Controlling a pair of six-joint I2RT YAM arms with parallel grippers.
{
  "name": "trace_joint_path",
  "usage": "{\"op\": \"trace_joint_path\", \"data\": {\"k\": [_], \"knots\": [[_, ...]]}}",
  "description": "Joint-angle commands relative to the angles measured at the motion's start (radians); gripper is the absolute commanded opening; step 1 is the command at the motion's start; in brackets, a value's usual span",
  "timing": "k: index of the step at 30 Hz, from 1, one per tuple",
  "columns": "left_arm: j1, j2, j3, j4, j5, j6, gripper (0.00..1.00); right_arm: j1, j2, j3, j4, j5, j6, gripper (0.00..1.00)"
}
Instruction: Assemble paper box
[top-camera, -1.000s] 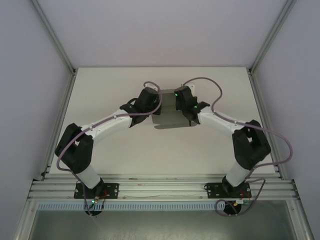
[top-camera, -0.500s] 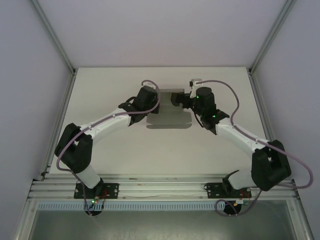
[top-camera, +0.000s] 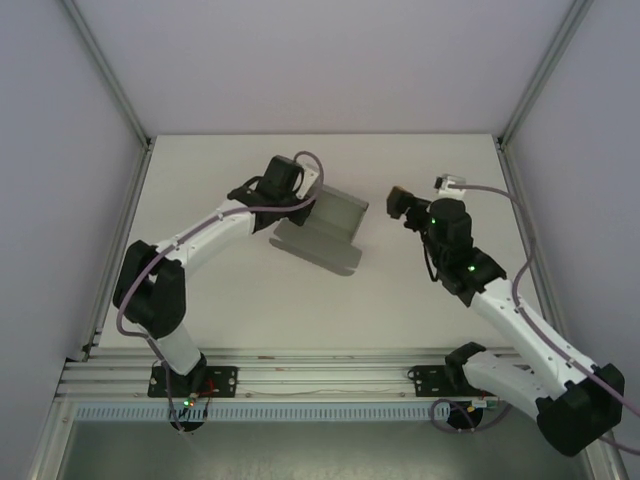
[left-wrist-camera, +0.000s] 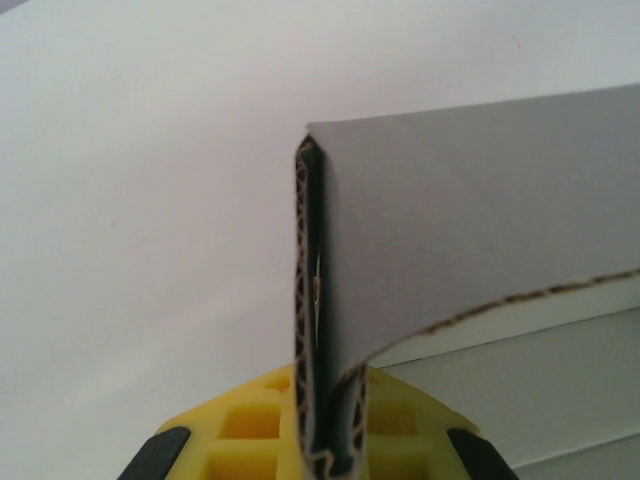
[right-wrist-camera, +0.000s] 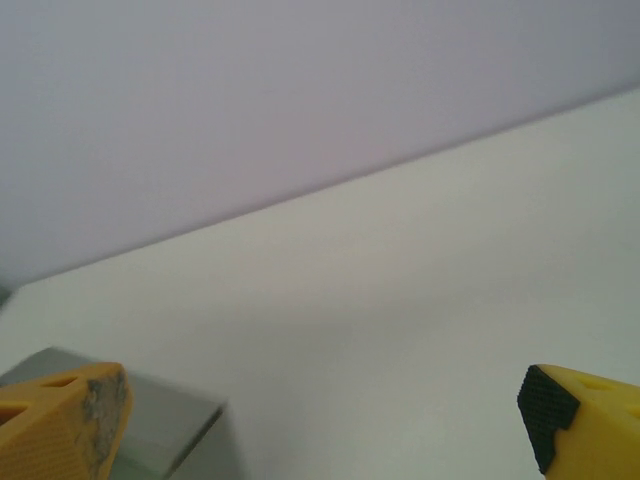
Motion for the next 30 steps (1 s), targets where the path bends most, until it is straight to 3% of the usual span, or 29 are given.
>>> {"op": "trace_joint_path", "data": {"k": [1,5,12,30], "knots": [[-0.013,0.029,0.108,-0.335,0.227,0.449,0.0,-0.016,-0.018,0.02,-0.27,0.144,0.043,1.0],[-0.049,0.102,0.264,-0.555,0.204,0.663,0.0,-0.022,-0.029,0.019,-0.341,0.106,0.033,1.0],[-0.146,0.319,0.426,-0.707,-0.112,0.727,0.0,-0.026,-0.071,-0.001,-0.41,0.087,0.069,1.0],[-0.254,0.587,0.331,-0.386,-0.401,0.681,0.0,-0.04,-0.079,-0.007,-0.4,0.08,0.018,1.0]]}}
